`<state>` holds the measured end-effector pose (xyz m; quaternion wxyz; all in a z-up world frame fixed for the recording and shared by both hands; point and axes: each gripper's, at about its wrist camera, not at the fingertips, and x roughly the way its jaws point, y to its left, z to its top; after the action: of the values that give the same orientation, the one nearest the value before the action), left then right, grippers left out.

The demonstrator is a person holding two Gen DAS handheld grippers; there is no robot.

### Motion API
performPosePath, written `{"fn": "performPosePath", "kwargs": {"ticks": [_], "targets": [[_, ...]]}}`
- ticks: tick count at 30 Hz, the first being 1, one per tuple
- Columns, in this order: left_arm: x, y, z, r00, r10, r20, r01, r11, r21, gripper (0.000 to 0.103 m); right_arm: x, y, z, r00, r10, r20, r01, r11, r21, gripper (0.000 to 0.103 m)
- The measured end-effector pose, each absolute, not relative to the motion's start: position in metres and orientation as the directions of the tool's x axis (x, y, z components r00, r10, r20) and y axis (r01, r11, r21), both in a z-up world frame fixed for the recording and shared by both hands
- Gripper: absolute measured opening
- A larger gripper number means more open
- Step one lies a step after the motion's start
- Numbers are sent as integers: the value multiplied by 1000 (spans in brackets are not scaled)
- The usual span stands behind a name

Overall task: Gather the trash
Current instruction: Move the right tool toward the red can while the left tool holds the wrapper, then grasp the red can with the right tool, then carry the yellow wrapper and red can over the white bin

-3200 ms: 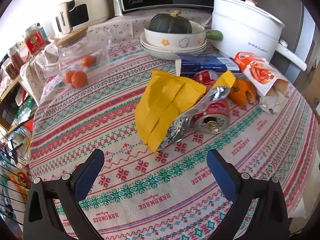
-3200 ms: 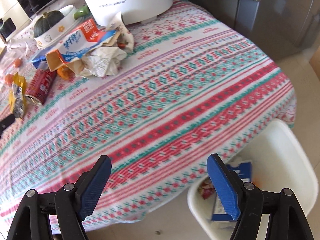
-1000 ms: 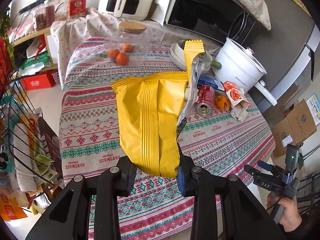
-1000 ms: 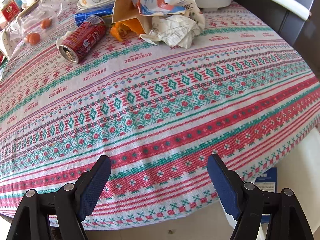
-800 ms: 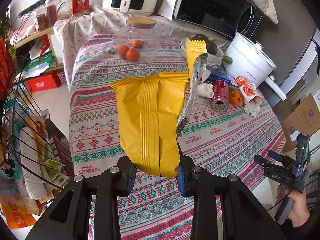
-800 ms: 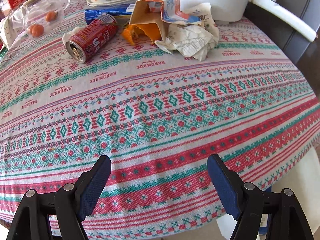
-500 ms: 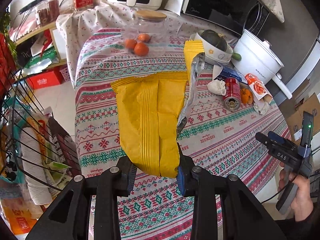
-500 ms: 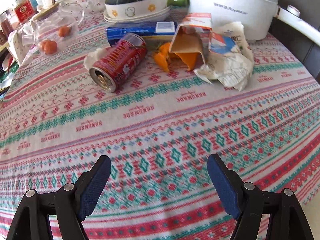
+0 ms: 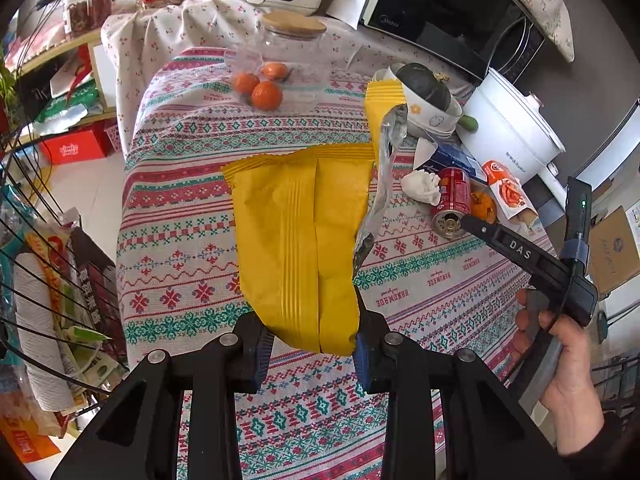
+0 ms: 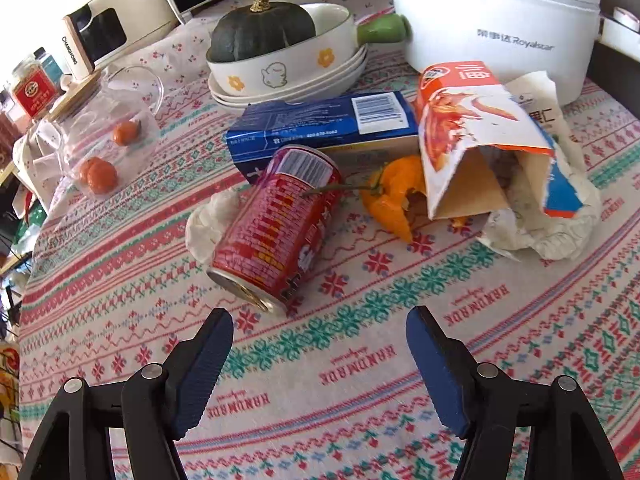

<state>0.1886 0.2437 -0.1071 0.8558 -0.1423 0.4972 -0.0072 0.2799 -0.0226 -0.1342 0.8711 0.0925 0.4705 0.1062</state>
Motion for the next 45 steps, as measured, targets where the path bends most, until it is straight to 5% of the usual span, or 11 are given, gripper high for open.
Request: {"fn": "performPosePath", "kwargs": {"ticks": [24, 45], "targets": [[190, 221, -105, 495, -134, -858, -100, 973, -209, 35, 306, 2, -137, 478, 309, -822, -93, 948, 303, 60], [183, 138, -89, 503, -177, -846, 53, 983, -175, 35, 221, -133, -92, 508, 231, -830, -106, 973, 206, 59]]}}
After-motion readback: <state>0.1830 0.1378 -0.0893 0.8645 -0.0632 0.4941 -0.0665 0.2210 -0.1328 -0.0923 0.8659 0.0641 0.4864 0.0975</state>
